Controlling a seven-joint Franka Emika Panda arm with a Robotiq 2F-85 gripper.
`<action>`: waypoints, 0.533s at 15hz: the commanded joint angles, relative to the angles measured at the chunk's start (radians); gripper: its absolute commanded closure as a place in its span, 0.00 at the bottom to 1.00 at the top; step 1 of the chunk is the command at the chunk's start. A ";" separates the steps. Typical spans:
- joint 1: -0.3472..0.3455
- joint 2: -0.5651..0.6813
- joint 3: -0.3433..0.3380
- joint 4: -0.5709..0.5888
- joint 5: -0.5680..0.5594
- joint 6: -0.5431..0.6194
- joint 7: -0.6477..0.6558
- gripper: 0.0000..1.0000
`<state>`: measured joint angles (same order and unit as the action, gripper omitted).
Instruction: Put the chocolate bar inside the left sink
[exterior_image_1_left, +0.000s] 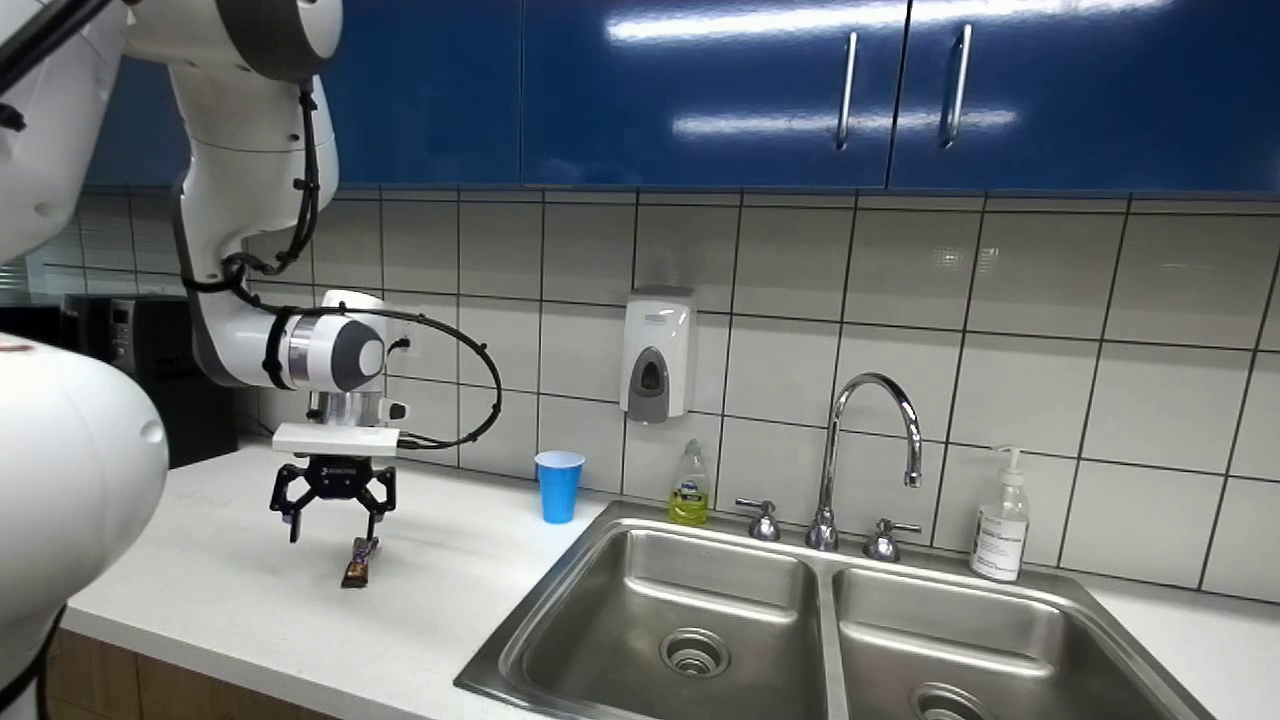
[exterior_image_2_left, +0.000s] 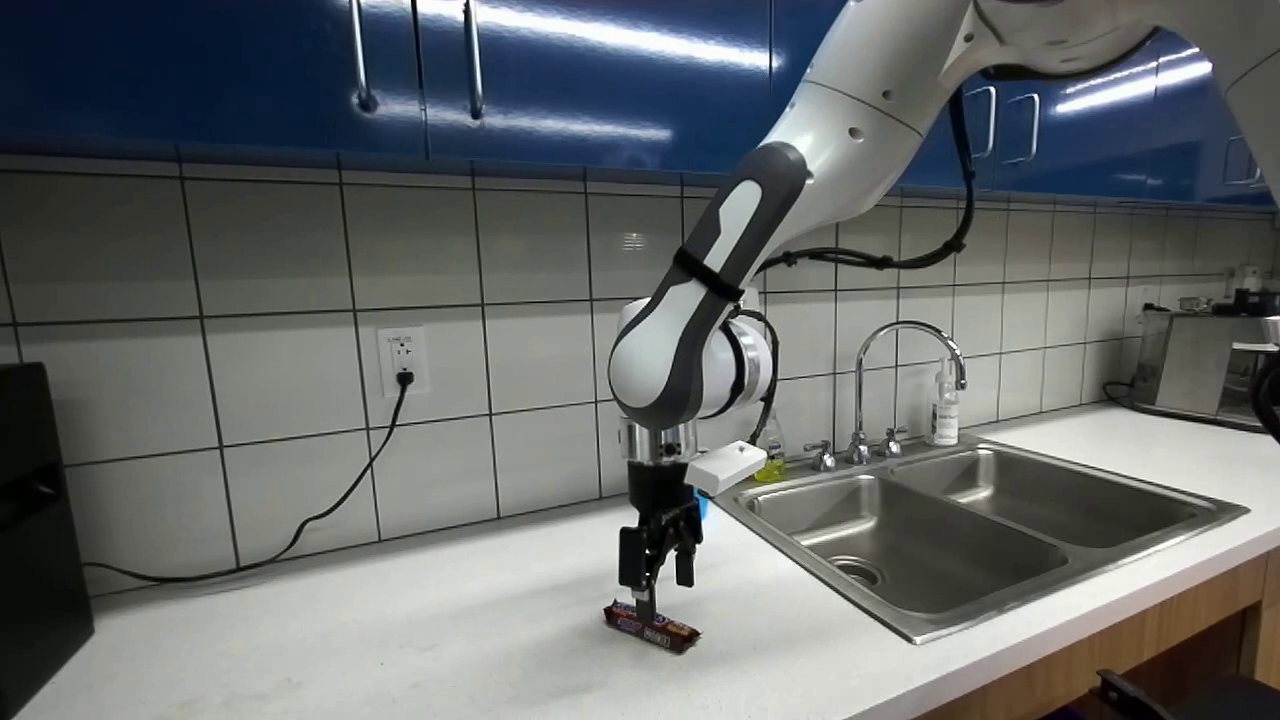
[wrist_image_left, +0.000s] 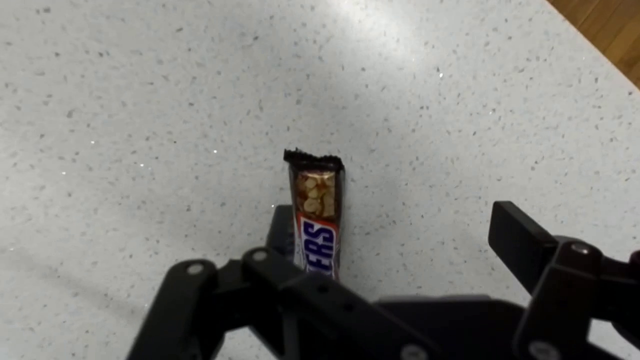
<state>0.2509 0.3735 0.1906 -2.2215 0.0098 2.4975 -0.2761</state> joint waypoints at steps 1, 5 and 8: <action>-0.043 0.068 0.029 0.074 -0.003 0.009 -0.032 0.00; -0.054 0.112 0.034 0.117 -0.003 0.009 -0.037 0.00; -0.061 0.134 0.039 0.139 -0.003 0.008 -0.039 0.00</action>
<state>0.2252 0.4794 0.1983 -2.1185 0.0091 2.5074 -0.2899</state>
